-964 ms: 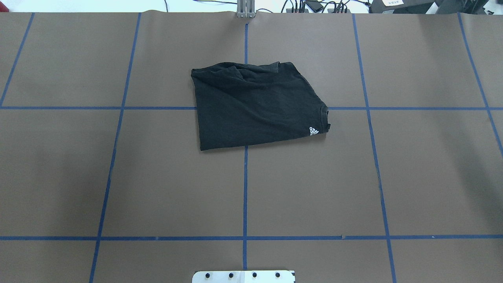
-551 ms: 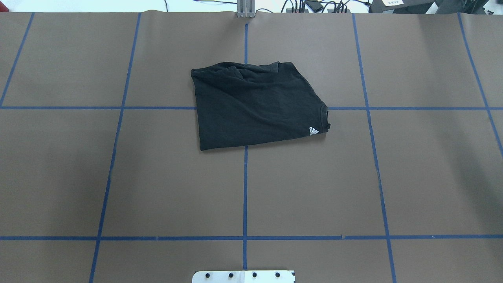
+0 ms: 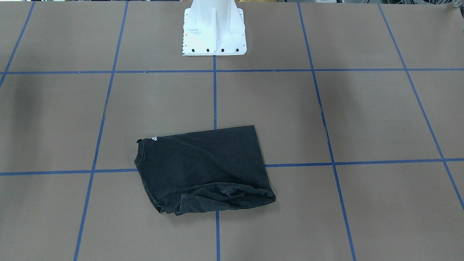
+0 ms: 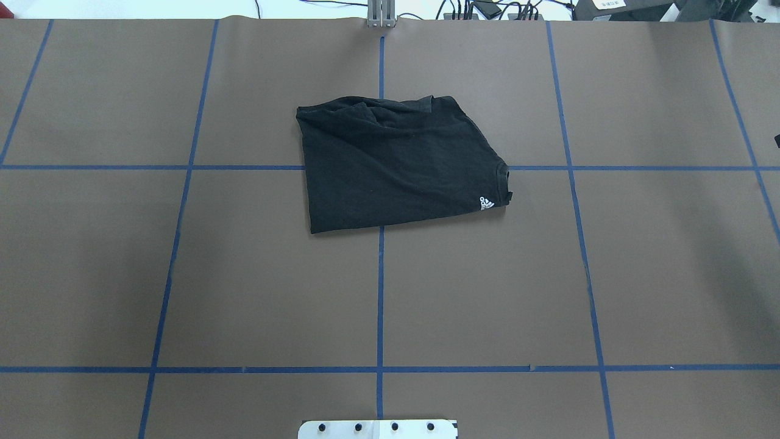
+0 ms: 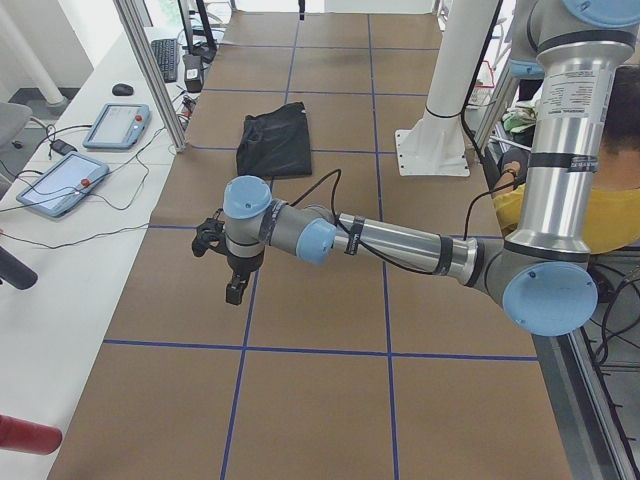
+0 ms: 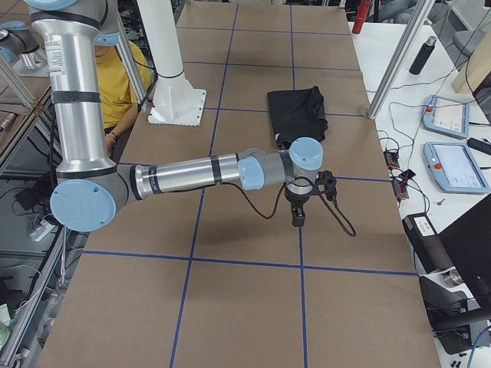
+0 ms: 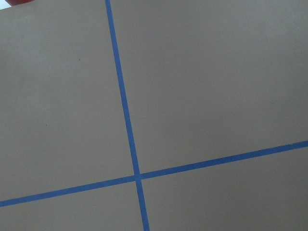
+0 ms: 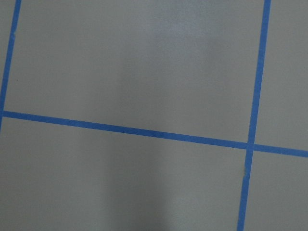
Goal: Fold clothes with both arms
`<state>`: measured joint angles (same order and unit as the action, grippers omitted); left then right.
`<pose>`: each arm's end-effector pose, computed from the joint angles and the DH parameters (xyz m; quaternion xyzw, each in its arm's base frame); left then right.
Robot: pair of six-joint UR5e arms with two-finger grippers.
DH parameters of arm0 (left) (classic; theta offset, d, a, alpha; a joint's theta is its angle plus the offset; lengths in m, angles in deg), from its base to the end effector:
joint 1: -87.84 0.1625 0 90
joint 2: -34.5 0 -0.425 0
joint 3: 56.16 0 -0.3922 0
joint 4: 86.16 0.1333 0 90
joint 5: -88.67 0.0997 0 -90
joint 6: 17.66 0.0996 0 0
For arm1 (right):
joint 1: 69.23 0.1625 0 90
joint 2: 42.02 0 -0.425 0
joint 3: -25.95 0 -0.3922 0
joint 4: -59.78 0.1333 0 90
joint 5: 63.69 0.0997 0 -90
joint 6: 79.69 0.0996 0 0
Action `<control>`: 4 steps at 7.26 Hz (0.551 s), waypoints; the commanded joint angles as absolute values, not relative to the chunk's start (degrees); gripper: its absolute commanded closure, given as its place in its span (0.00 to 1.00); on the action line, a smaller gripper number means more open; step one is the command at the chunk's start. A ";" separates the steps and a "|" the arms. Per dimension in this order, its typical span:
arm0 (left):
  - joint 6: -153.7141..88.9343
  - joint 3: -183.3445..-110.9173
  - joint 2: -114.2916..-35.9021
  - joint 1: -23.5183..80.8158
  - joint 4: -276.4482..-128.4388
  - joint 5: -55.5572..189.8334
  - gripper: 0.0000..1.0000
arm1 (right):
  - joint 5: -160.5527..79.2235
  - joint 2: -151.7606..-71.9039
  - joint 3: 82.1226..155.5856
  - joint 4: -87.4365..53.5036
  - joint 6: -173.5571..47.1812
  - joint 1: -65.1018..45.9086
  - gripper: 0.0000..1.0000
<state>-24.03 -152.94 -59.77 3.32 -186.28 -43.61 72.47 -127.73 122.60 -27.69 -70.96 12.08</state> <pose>-0.0148 -0.5400 0.5439 0.1338 0.3703 0.0591 0.9173 -0.0193 -0.5331 0.5557 0.0477 -0.4012 -0.0457 0.9136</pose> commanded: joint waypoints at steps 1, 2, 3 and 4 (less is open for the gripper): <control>-24.25 -153.63 -59.72 3.38 -186.27 -44.13 0.00 | 72.46 -127.81 122.71 -27.67 -71.07 11.89 0.00; -24.25 -154.76 -59.55 3.29 -186.36 -44.22 0.00 | 72.63 -127.72 122.98 -27.67 -71.16 11.89 0.00; -24.25 -154.95 -59.55 3.29 -186.27 -43.96 0.00 | 72.46 -128.07 123.50 -27.67 -71.08 11.89 0.00; -24.34 -155.04 -59.55 3.29 -186.27 -44.30 0.00 | 72.46 -128.16 123.51 -27.67 -70.90 11.55 0.00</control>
